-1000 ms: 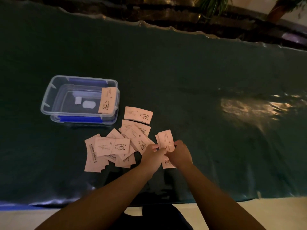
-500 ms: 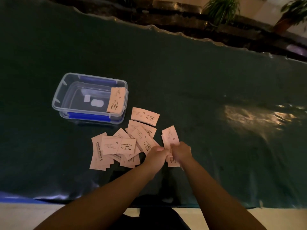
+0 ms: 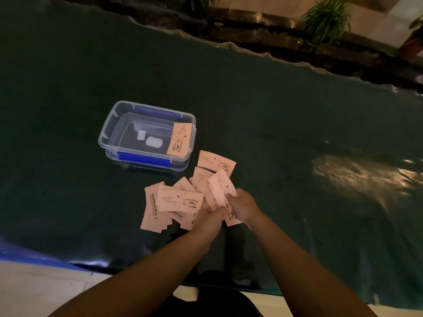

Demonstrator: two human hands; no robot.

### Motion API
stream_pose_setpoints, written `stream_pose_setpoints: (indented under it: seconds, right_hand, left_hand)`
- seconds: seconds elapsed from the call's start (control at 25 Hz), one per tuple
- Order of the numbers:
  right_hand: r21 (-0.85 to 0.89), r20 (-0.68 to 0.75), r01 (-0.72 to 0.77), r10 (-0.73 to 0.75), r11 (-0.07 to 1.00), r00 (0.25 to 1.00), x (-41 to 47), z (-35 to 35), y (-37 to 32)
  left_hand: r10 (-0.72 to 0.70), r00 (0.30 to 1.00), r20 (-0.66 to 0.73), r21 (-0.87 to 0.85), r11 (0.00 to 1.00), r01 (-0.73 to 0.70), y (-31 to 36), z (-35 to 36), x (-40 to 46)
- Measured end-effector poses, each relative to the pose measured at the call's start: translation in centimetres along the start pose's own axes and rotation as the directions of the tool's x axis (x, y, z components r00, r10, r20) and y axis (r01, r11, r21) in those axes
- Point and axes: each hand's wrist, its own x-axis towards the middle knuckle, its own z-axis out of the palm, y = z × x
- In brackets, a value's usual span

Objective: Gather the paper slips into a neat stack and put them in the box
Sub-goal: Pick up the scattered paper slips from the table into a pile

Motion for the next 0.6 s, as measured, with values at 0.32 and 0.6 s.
stream_pose_setpoints:
  seconds: [0.32,0.6]
  right_hand:
    - [-0.362,0.088,0.258,-0.243,0.896,0.966,0.9,0.6,-1.9]
    - [-0.572,0.186,0.34,-0.286,0.747,0.94,1.5,0.5,-4.0]
  left_hand:
    - [0.043,0.996,0.073,-0.027,0.999,-0.041,0.4,-0.5,0.6]
    - [-0.013,0.994,0.109,-0.153,0.988,0.03,0.3,-0.9,1.3]
